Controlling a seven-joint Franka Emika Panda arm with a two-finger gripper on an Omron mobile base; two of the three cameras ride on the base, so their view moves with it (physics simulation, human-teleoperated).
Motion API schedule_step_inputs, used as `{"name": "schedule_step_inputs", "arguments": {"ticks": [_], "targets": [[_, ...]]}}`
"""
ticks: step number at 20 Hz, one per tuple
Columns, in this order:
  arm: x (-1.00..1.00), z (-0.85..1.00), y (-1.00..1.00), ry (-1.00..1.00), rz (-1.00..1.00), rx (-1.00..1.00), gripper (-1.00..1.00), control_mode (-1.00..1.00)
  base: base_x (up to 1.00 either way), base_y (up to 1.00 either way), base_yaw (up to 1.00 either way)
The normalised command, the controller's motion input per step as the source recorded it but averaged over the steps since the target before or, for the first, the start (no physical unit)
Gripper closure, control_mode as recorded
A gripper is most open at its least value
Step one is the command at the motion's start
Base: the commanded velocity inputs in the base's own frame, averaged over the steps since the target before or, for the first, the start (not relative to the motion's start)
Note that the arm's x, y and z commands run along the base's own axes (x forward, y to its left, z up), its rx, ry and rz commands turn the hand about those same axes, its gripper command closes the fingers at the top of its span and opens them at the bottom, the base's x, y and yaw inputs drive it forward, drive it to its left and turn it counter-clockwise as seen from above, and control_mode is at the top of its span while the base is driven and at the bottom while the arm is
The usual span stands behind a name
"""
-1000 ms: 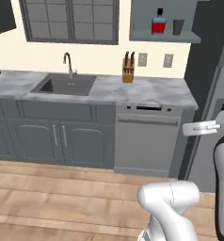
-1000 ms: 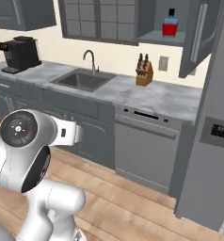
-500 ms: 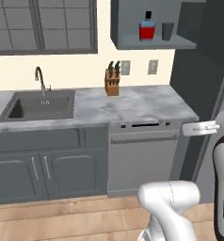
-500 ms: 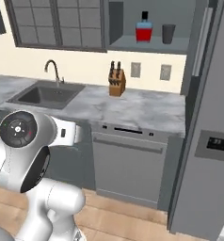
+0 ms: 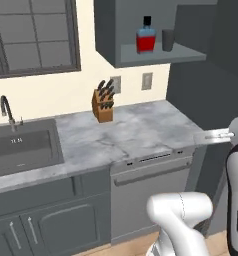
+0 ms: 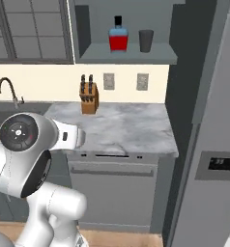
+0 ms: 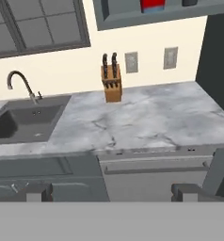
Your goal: There is a bowl on the dining counter. Grab a lemon wedge from the fridge and place it in the bowl. Then get the liquor bottle and glass cup from the cabinet and place them next to the bowl.
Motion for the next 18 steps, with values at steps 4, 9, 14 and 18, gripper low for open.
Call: {"name": "schedule_step_inputs", "arguments": {"ticks": [4, 9, 14, 18], "targets": [[0.00, 0.00, 0.00, 0.00, 0.00, 0.00, -1.00, 1.00, 0.91, 0.16, -0.11], [0.00, 0.00, 0.00, 0.00, 0.00, 0.00, -1.00, 1.00, 0.95, -0.11, 0.17], [0.00, 0.00, 0.00, 0.00, 0.00, 0.00, -1.00, 1.00, 0.67, -0.32, 0.12], [0.00, 0.00, 0.00, 0.00, 0.00, 0.00, -1.00, 1.00, 0.25, -0.03, 0.00]]}}
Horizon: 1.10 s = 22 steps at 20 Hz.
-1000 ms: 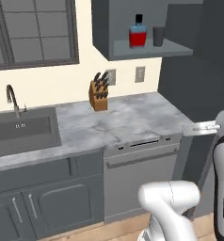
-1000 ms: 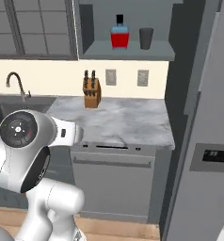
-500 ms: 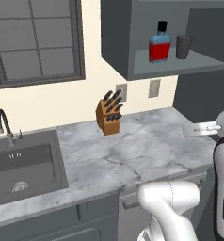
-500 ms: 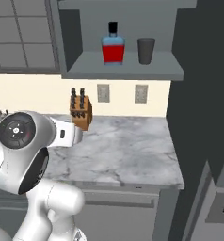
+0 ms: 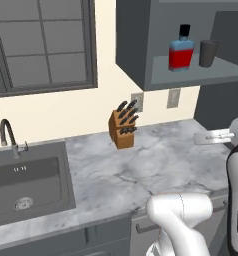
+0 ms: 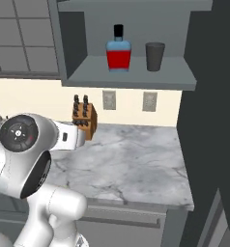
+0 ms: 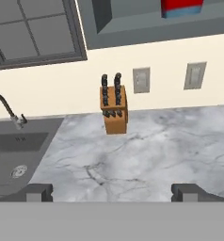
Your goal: There is a bowl on the dining counter. Grab a lemon wedge from the fridge and place it in the bowl. Then get the liquor bottle and glass cup from the cabinet and place them next to the bowl.
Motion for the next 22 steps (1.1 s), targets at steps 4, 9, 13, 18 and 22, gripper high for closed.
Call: {"name": "schedule_step_inputs", "arguments": {"ticks": [4, 9, 13, 18, 22], "targets": [[0.58, 0.41, -0.01, 0.00, 0.00, 0.01, -1.00, -1.00, 0.00, 0.00, 0.00], [0.38, 0.85, -0.23, -0.07, -0.01, 0.00, -1.00, -1.00, 0.00, 0.00, 0.00], [0.25, 0.65, -0.23, -0.03, -0.08, 0.00, -1.00, -1.00, 0.00, 0.00, 0.00], [0.32, 0.39, -0.49, -0.04, 0.00, -0.01, -1.00, -1.00, 0.00, 0.00, 0.00], [0.18, 0.12, -0.60, -0.28, 0.00, -0.01, -1.00, -1.00, 0.00, 0.00, 0.00]]}}
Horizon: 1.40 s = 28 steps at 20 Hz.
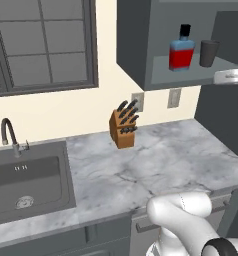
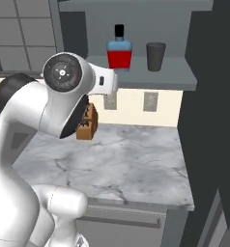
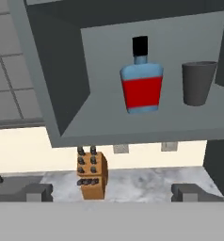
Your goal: There is a bowl on the dining counter. Grab a lemon wedge from the fridge and place it in the bowl. Then get the liquor bottle and glass cup from the cabinet and place them next to the bowl.
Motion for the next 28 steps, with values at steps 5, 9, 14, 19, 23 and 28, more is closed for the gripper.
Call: {"name": "schedule_step_inputs", "arguments": {"ticks": [5, 9, 14, 19, 23, 28], "targets": [[0.11, 0.26, -0.39, -0.22, 0.00, -0.03, -1.00, -1.00, 0.00, 0.00, 0.00], [0.16, 0.37, -0.10, -0.04, -0.04, -0.05, -1.00, -1.00, 0.00, 0.00, 0.00], [0.02, 0.01, 0.01, 0.00, -0.01, 0.00, -1.00, -1.00, 0.00, 0.00, 0.00], [0.00, 0.23, 0.07, -0.14, -0.02, 0.07, -1.00, -1.00, 0.00, 0.00, 0.00], [-0.01, 0.05, 0.00, -0.15, 0.00, 0.13, -1.00, -1.00, 0.00, 0.00, 0.00], [-0.11, 0.02, 0.00, -0.10, 0.00, 0.06, -1.00, -1.00, 0.00, 0.00, 0.00]]}}
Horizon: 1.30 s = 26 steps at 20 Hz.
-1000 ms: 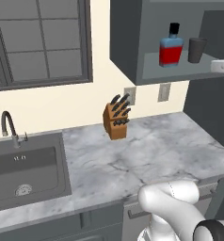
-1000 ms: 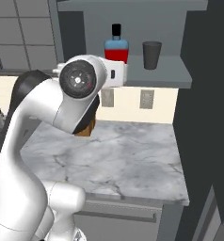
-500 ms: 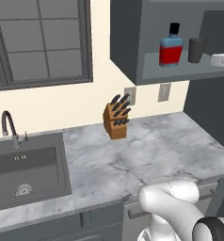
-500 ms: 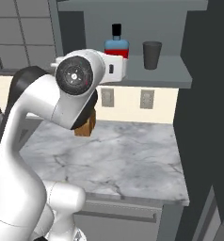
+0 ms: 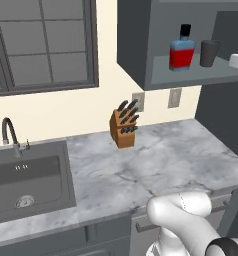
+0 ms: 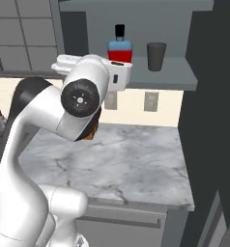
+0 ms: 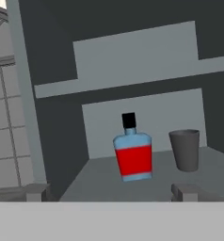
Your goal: There is a bowl on the dining counter. Grab a lemon wedge from the fridge and place it in the bowl. Then get the liquor bottle and glass cup from the cabinet and place them next to the bowl.
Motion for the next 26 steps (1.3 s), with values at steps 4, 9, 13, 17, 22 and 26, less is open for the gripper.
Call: {"name": "schedule_step_inputs", "arguments": {"ticks": [4, 9, 13, 17, 22, 26], "targets": [[0.05, 0.10, 0.10, 0.01, -0.03, 0.02, -1.00, -1.00, 0.00, 0.00, 0.00], [0.30, 0.14, 0.03, 0.13, 0.00, 0.00, -1.00, -1.00, 0.00, 0.00, 0.00], [0.36, 0.10, 0.00, 0.19, 0.00, -0.02, -1.00, -1.00, 0.00, 0.00, 0.00], [0.19, 0.17, 0.01, 0.11, 0.00, -0.06, -1.00, -1.00, 0.00, 0.00, 0.00], [0.18, 0.31, -0.01, -0.08, 0.00, -0.04, -1.00, -1.00, 0.00, 0.00, 0.00], [0.29, 0.08, 0.00, -0.11, 0.00, -0.02, -1.00, -1.00, 0.00, 0.00, 0.00]]}}
